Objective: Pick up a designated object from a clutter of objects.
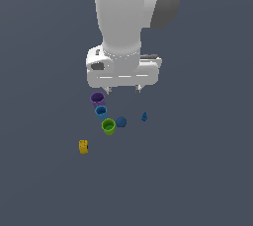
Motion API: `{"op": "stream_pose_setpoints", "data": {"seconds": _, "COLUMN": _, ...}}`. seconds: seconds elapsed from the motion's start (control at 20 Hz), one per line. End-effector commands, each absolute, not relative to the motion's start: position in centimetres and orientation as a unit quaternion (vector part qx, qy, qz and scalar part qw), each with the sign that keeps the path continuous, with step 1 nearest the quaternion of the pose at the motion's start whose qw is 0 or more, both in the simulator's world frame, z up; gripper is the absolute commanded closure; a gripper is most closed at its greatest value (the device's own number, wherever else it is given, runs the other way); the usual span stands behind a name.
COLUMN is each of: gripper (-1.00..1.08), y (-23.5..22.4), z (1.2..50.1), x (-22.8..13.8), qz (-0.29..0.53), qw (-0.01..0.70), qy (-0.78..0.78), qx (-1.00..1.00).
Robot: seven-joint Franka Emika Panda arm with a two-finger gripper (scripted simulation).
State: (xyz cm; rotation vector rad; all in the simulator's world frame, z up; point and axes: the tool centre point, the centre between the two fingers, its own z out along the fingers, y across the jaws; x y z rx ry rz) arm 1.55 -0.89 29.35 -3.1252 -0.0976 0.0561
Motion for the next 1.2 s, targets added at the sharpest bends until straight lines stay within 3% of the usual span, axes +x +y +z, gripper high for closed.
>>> {"op": "stream_pose_setpoints", "data": {"seconds": 0.0, "gripper": -0.92, "y": -1.8, "z": 28.4, "x": 2.4, "qz": 0.017, "qw": 0.007, "qy": -0.034, "qx": -0.999}}
{"op": "stream_pose_setpoints", "data": {"seconds": 0.7, "gripper": -0.92, "y": -10.6, "z": 18.2, "x": 8.8, "qz": 0.008, "qw": 0.004, "qy": -0.06, "qx": -0.998}}
{"op": "stream_pose_setpoints", "data": {"seconds": 1.15, "gripper": -0.92, "y": -16.4, "z": 11.0, "x": 10.6, "qz": 0.002, "qw": 0.001, "qy": -0.075, "qx": -0.997}}
